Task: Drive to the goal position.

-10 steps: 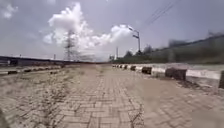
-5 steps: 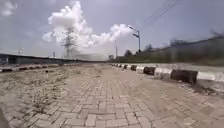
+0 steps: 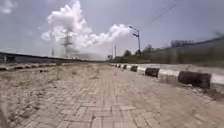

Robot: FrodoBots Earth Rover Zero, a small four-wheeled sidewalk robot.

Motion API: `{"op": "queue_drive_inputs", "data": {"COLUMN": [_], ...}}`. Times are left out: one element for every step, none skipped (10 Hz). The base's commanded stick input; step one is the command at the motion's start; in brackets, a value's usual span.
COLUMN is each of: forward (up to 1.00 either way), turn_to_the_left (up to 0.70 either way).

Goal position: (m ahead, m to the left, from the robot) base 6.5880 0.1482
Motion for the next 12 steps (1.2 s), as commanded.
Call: {"op": "queue_drive_inputs", "data": {"forward": [1.00, 1.00, 1.00, 1.00, 1.00, 1.00, 1.00, 1.00, 1.00, 1.00, 1.00, 1.00], "turn_to_the_left": [0.00, 0.00, 0.00, 0.00, 0.00, 0.00, 0.00, 0.00, 0.00, 0.13, 0.29, 0.40]}}
